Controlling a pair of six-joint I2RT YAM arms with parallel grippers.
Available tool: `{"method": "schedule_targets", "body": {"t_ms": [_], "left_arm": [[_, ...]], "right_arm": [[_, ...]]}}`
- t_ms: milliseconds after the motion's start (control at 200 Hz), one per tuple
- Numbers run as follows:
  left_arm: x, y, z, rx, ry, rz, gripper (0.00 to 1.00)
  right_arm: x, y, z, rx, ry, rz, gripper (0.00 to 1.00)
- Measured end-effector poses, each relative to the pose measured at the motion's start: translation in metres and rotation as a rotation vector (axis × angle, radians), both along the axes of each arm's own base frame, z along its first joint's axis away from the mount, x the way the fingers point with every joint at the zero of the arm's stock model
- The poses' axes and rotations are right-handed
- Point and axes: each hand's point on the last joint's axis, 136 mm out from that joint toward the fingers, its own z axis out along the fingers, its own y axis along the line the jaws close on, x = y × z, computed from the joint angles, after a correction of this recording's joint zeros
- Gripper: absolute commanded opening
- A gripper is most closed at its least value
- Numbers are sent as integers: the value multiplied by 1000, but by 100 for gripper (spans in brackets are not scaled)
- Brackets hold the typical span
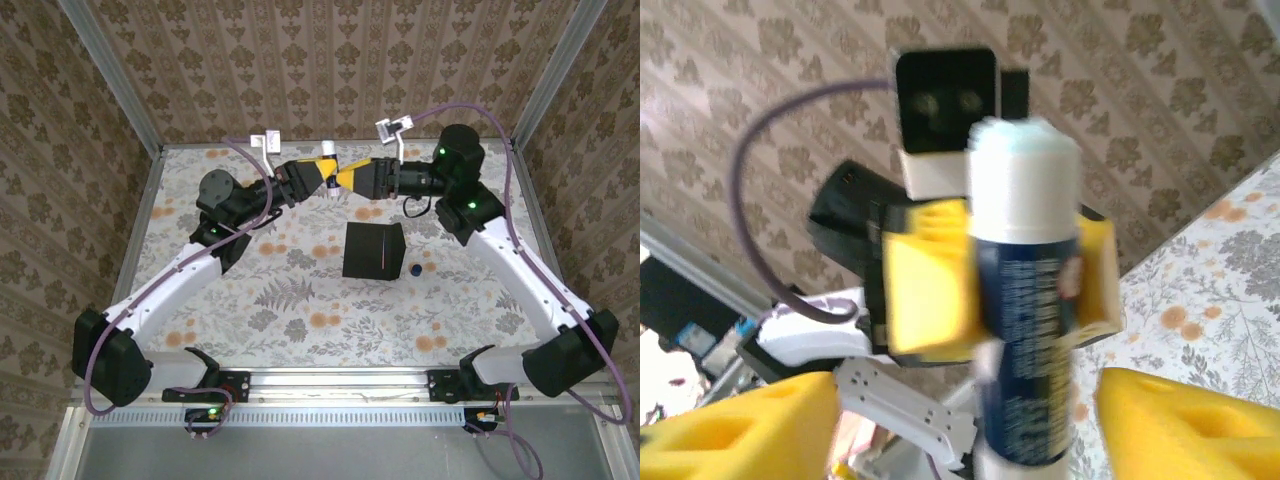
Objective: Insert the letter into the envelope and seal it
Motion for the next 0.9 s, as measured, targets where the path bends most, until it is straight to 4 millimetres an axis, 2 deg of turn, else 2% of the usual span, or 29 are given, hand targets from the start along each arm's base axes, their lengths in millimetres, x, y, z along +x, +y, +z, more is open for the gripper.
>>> {"method": "schedule_targets", "body": {"t_ms": [80, 175, 460, 540, 675, 790, 900], "left_arm": [[13, 7, -4, 1, 17, 55, 0], [32, 18, -10, -9, 43, 148, 0], [79, 48, -52, -35, 198, 437, 0], [85, 55, -59, -55, 231, 497, 0], [88, 58, -58, -116, 256, 541, 0], [90, 55, -59, -174, 275, 546, 0], [94, 48, -74, -185, 315, 549, 0]], "right_arm": [[-2, -12, 5, 15, -27, -52, 84], [0, -25, -5, 39, 5, -125, 90], [56, -47, -88, 98, 296, -438, 91], [63, -48, -101, 119, 346, -512, 90], [74, -41, -111, 162, 391, -596, 91], [83, -32, -114, 197, 407, -630, 90], [90, -20, -122, 217, 427, -634, 91]]}}
